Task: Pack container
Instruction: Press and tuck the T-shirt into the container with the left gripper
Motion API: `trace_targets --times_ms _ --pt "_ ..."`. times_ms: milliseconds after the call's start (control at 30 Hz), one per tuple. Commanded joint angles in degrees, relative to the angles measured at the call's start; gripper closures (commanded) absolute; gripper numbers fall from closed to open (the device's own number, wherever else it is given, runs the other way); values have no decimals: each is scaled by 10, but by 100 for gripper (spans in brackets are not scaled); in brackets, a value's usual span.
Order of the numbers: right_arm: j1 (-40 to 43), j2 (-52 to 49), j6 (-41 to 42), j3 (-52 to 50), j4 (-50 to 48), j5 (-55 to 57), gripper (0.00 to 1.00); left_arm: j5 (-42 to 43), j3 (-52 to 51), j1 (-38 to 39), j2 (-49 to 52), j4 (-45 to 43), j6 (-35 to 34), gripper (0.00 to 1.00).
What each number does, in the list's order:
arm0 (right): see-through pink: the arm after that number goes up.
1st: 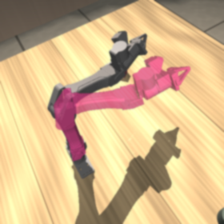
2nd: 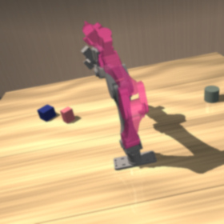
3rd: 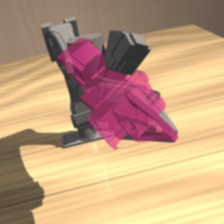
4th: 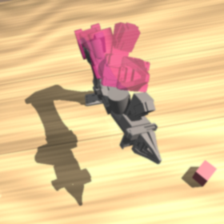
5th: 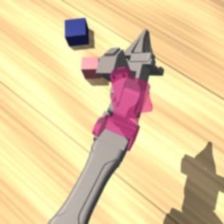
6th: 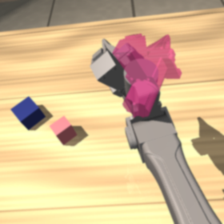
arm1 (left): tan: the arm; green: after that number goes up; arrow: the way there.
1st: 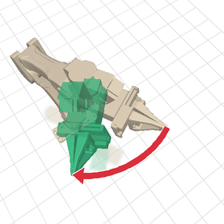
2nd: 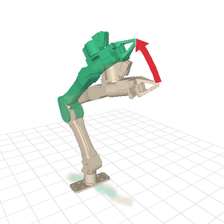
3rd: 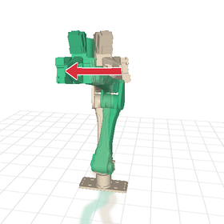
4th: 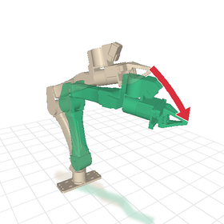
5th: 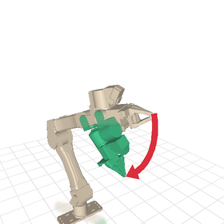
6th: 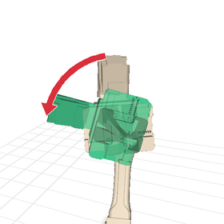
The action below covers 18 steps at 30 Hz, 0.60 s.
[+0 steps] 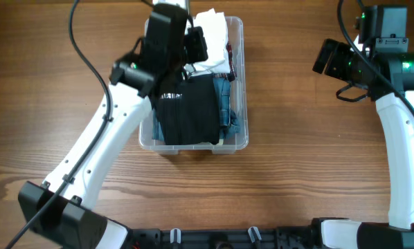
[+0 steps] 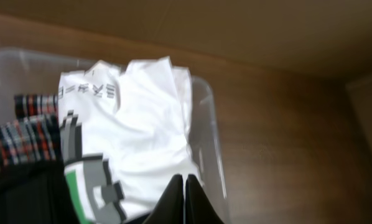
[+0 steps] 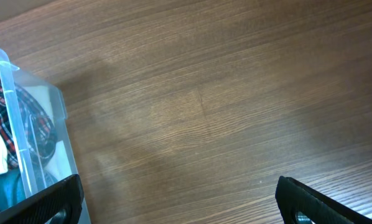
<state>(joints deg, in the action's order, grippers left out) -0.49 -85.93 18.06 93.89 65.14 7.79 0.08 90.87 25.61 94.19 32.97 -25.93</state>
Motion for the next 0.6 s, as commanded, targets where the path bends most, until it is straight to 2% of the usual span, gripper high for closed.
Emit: trace_targets --times_ms 0,100,233,567 --pt "0 -2 -5 2 -2 8 0 7 126 0 39 71 26 97" --pt "0 -2 -5 2 -2 8 0 7 202 0 86 134 31 97" --pt "0 -2 -5 2 -2 8 0 14 252 0 146 168 34 96" --pt "0 -2 -4 2 -2 8 0 31 254 0 269 191 45 96"
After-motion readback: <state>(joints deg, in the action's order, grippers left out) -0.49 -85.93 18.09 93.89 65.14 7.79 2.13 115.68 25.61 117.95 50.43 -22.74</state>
